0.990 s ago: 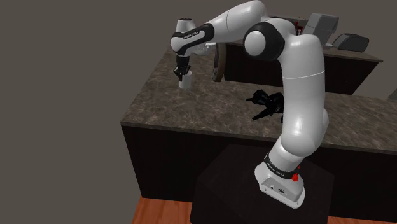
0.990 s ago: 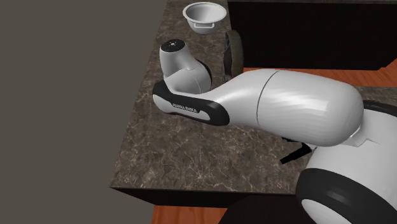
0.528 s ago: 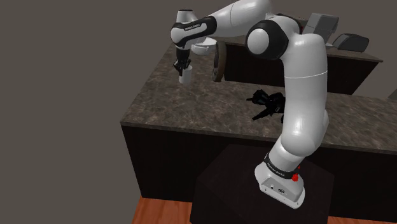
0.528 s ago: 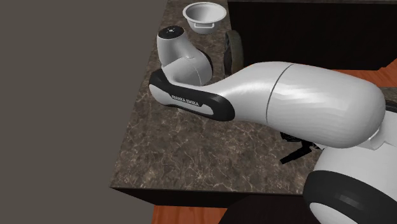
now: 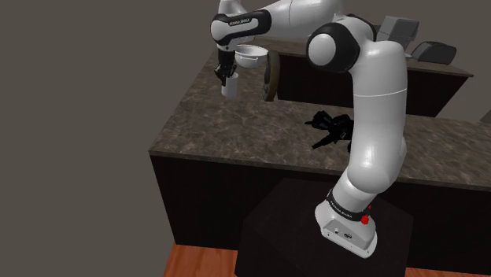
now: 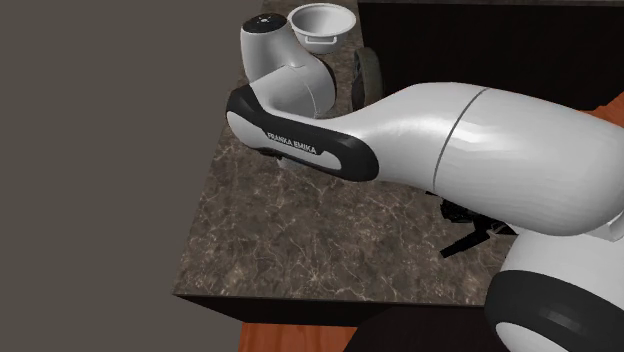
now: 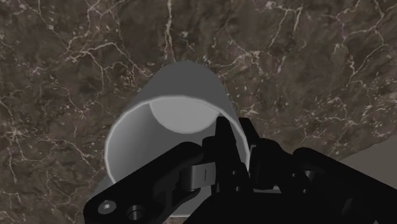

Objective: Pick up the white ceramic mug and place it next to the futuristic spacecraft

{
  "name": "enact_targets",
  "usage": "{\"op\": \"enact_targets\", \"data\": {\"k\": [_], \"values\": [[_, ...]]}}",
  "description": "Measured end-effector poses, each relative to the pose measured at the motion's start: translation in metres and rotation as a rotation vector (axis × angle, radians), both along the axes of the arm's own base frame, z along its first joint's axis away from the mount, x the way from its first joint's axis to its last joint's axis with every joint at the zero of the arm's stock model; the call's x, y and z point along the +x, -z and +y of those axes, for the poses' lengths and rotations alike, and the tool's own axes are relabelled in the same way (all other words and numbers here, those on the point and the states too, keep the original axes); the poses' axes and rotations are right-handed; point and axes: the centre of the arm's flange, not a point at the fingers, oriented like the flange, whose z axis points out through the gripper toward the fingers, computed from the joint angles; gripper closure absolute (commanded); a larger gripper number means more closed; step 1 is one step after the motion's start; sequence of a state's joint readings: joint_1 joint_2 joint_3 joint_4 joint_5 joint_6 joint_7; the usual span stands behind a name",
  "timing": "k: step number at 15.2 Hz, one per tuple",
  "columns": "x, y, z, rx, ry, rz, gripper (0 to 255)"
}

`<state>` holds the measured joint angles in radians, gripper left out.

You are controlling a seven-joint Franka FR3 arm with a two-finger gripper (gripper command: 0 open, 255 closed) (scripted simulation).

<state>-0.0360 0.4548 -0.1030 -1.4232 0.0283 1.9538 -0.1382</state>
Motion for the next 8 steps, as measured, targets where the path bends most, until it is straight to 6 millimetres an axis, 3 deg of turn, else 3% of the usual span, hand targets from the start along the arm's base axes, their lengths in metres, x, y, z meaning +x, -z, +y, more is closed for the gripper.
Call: {"op": "enact_targets", "data": {"k": [8], "values": [[0.001,-0.042,0.001,0.0,0.0,0.0,255]]}}
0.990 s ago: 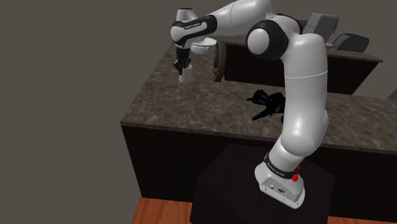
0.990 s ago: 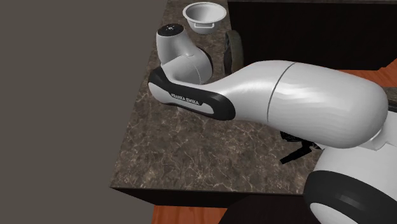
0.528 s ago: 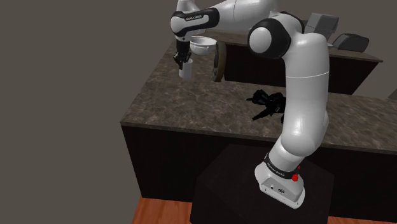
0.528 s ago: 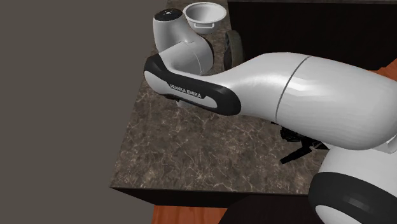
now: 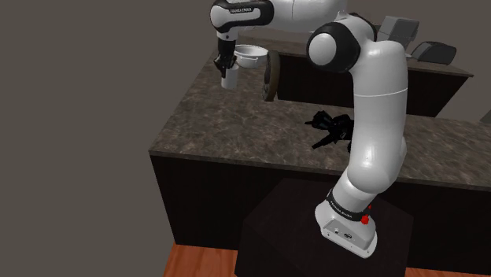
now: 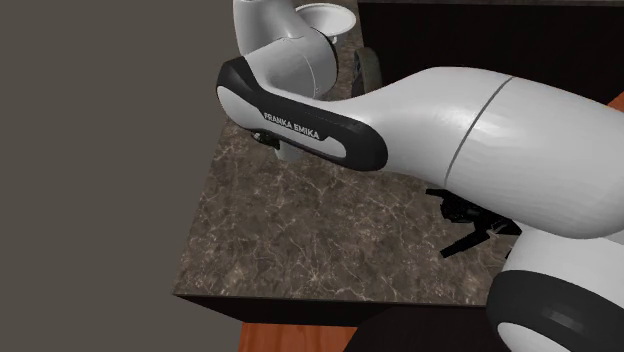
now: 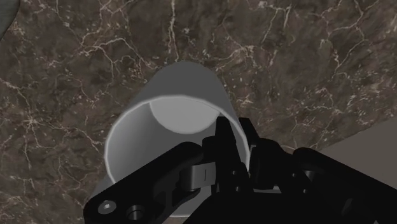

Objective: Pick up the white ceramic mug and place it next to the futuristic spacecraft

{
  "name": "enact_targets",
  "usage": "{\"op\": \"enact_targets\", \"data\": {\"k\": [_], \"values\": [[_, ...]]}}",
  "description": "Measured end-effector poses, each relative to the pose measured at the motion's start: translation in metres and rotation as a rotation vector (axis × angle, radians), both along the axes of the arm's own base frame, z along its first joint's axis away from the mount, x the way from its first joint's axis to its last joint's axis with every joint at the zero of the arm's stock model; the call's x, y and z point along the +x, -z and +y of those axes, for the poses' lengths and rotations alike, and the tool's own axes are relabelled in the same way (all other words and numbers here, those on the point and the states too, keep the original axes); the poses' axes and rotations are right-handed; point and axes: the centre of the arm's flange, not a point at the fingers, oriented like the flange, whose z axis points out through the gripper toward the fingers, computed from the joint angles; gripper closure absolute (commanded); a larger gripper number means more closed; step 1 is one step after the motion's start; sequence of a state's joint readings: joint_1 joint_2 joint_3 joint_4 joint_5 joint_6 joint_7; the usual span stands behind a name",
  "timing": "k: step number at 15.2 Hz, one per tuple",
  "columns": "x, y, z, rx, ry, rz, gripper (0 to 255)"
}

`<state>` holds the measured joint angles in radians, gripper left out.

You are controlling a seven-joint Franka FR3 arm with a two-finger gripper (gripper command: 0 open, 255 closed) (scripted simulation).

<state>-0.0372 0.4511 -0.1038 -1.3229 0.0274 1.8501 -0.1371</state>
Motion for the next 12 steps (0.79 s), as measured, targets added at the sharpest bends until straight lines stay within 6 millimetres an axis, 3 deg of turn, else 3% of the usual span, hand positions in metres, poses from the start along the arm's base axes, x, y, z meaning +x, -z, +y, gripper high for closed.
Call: {"op": "enact_targets", "data": {"k": [9,12], "values": [[-0.001,-0.047,0.0,0.0,0.0,0.0,255],[-0.029,-0.052,-0.002,0.0,0.0,0.001,255]]}}
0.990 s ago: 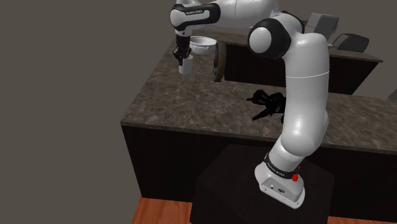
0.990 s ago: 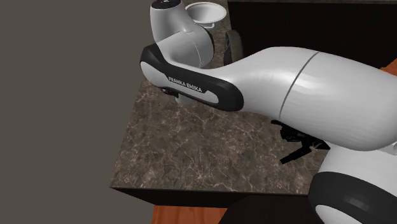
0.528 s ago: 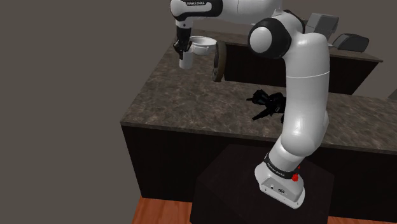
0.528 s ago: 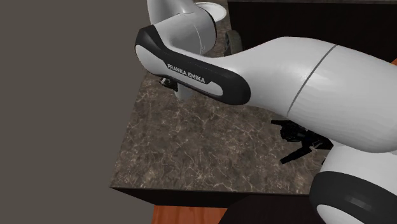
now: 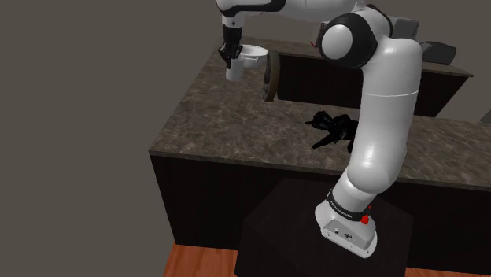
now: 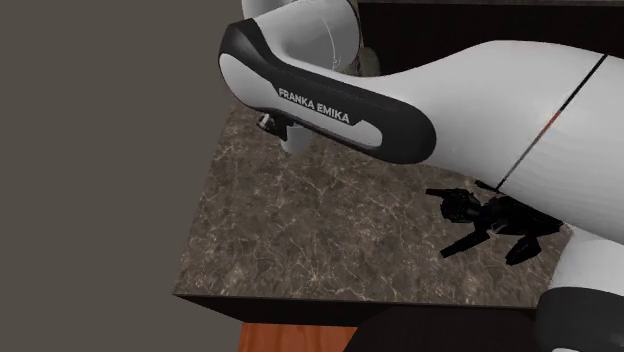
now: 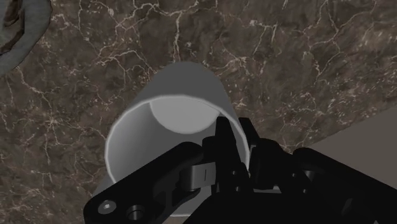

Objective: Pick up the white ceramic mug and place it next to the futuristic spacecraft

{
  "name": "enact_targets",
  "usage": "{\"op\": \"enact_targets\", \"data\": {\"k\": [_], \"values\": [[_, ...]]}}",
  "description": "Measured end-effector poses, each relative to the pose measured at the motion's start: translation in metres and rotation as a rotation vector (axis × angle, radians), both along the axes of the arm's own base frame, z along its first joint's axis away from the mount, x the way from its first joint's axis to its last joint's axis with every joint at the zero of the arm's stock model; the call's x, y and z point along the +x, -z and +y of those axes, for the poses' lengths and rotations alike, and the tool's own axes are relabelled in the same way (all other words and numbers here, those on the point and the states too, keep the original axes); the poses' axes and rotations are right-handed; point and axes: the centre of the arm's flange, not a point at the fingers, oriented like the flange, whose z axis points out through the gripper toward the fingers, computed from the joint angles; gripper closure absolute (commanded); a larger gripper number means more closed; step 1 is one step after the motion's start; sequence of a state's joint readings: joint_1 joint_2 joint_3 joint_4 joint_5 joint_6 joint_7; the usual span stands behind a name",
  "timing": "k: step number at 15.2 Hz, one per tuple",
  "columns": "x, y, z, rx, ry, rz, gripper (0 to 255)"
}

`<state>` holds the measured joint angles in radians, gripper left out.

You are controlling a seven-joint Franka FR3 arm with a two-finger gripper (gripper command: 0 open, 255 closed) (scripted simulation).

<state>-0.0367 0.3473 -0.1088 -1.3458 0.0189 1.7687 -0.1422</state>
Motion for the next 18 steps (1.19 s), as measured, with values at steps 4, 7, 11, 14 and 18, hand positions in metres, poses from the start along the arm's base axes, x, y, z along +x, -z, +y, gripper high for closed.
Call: {"op": "enact_targets", "data": {"k": [4,7,11,14,18], "values": [[-0.047,-0.001,-0.008,0.0,0.001,-0.001,255],[-0.088,-0.002,-0.014,0.0,0.0,0.0,255],[-0.139,0.001,-0.023,0.0,0.001,0.0,255],[-0.18,-0.002,-0.024,0.0,0.0,0.0,255],[-0.231,0.0,-0.031,0.0,0.001,0.0,255]]}}
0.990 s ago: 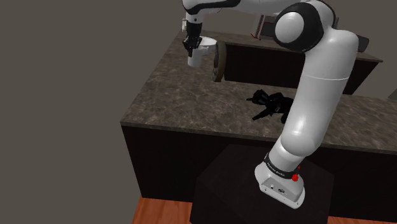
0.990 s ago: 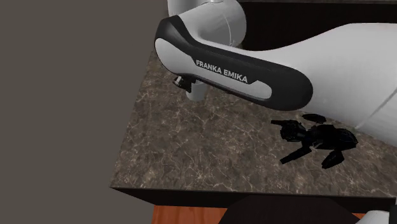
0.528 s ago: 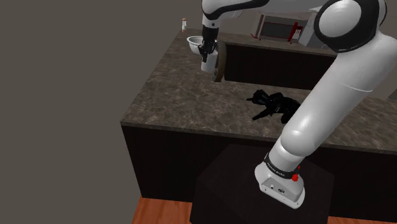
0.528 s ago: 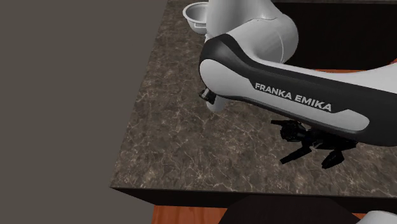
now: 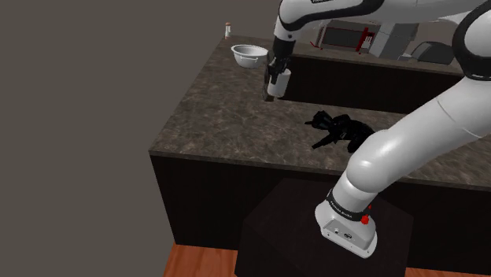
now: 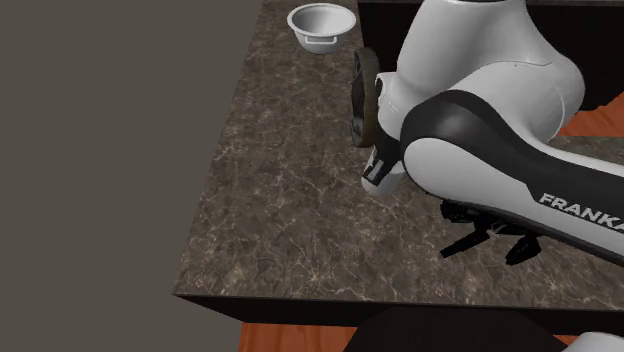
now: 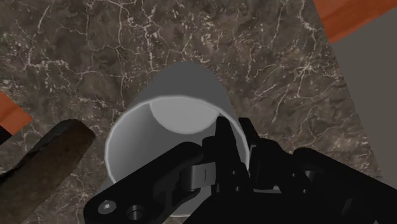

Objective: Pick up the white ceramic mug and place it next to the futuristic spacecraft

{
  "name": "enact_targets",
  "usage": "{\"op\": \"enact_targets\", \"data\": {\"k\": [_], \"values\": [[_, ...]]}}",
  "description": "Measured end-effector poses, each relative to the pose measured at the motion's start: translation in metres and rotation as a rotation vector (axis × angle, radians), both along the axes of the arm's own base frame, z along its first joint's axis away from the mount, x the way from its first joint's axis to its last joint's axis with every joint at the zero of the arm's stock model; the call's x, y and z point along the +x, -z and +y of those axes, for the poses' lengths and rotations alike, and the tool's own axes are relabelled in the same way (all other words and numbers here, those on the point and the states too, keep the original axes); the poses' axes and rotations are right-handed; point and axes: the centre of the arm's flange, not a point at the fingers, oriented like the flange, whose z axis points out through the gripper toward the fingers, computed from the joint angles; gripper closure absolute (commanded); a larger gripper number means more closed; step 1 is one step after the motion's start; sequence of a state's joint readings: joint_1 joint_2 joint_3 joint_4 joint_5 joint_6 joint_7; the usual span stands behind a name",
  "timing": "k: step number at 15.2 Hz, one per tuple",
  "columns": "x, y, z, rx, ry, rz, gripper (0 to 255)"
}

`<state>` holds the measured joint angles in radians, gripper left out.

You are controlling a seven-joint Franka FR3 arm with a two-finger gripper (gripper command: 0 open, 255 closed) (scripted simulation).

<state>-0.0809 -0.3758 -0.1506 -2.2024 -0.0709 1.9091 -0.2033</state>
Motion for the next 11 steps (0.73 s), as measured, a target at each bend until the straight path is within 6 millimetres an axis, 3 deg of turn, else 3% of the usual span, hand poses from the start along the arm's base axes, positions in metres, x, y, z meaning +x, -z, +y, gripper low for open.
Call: {"op": "enact_targets", "data": {"k": [11], "values": [[-0.146,0.002,-0.02,0.0,0.0,0.0,255]]}}
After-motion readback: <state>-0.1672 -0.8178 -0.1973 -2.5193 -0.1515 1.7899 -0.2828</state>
